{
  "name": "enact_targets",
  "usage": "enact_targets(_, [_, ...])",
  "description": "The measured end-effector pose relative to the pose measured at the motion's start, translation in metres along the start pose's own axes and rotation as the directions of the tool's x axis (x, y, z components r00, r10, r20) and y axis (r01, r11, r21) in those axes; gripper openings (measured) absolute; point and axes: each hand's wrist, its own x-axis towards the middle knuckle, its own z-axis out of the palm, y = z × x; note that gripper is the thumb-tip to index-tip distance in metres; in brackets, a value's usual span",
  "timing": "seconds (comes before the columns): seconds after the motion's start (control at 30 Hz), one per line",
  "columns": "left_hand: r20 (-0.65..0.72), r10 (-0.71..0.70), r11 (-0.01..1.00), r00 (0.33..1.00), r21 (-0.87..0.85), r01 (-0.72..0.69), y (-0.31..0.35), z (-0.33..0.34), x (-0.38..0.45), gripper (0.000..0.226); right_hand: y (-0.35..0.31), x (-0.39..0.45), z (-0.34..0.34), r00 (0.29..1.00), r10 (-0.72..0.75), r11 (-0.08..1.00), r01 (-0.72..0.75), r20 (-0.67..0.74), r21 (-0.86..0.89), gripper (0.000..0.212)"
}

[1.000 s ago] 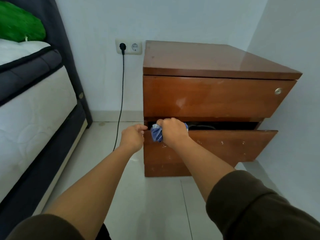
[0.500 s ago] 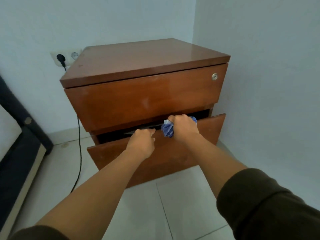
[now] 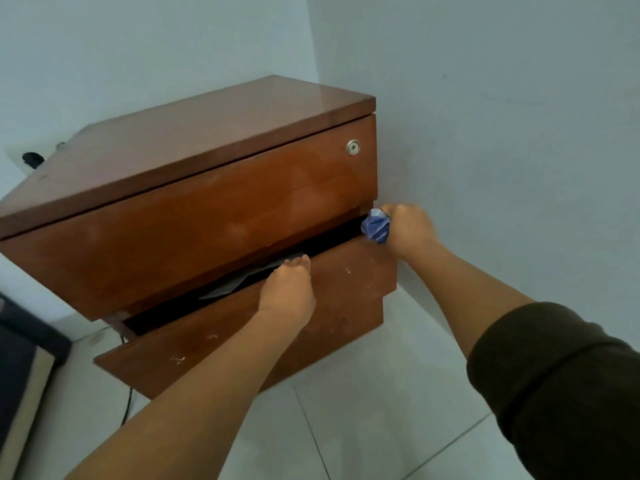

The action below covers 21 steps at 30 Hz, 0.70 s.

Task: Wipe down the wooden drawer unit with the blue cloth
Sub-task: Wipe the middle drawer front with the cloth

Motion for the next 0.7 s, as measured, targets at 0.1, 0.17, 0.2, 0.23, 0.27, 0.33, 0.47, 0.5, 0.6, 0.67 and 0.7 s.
enact_targets(0.1, [0.016, 0.024, 0.999, 1.000, 0.030, -0.024, -0.002, 0.004, 0.001, 0.060, 0.009, 0.002, 0.001, 0.996, 0.084, 0.986, -0.078, -0.032, 0.147, 0.024])
enact_targets(0.17, [0.022, 0.035, 0.999, 0.999, 0.031, -0.035, -0.003, 0.004, 0.001, 0.063, 0.008, -0.002, 0.004, 0.993, 0.099, 0.984, -0.088, -0.065, 0.152, 0.025])
enact_targets(0.2, [0.025, 0.044, 0.999, 0.999, 0.022, -0.044, -0.004, 0.004, 0.000, 0.065, 0.006, -0.008, 0.004, 0.990, 0.107, 0.985, -0.093, -0.093, 0.146, 0.026])
enact_targets(0.23, [0.030, 0.050, 0.999, 0.998, 0.005, -0.050, -0.005, 0.003, -0.001, 0.066, 0.003, -0.013, 0.004, 0.986, 0.118, 0.984, -0.100, -0.120, 0.144, 0.027])
enact_targets(0.27, [0.039, 0.055, 0.998, 0.998, -0.014, -0.055, -0.007, 0.003, -0.002, 0.066, -0.001, -0.021, 0.004, 0.982, 0.128, 0.983, -0.107, -0.140, 0.149, 0.027])
enact_targets(0.33, [0.052, 0.073, 0.997, 0.996, -0.027, -0.072, -0.012, 0.002, -0.007, 0.065, -0.009, -0.038, 0.005, 0.981, 0.142, 0.977, -0.116, -0.136, 0.182, 0.027])
enact_targets(0.47, [0.010, 0.077, 0.997, 0.997, 0.020, -0.077, -0.031, -0.001, -0.029, 0.062, -0.030, -0.077, 0.008, 0.997, 0.074, 0.985, -0.069, -0.027, 0.158, 0.029])
enact_targets(0.5, [-0.012, 0.060, 0.998, 0.998, 0.033, -0.059, -0.039, -0.003, -0.035, 0.061, -0.037, -0.085, 0.009, 0.998, 0.050, 0.988, -0.054, 0.028, 0.142, 0.031])
enact_targets(0.6, [-0.049, -0.049, 0.995, 0.998, 0.080, 0.053, -0.069, -0.011, -0.055, 0.059, -0.062, -0.102, 0.015, 0.982, -0.005, 0.997, -0.011, 0.187, 0.081, 0.032])
enact_targets(0.67, [-0.041, -0.117, 0.991, 0.992, 0.057, 0.119, -0.092, -0.015, -0.067, 0.058, -0.079, -0.111, 0.020, 0.959, -0.029, 0.999, 0.017, 0.282, 0.044, 0.044])
enact_targets(0.7, [-0.038, -0.147, 0.988, 0.988, 0.032, 0.149, -0.104, -0.015, -0.073, 0.058, -0.089, -0.115, 0.022, 0.941, -0.040, 0.999, 0.035, 0.335, 0.020, 0.055])
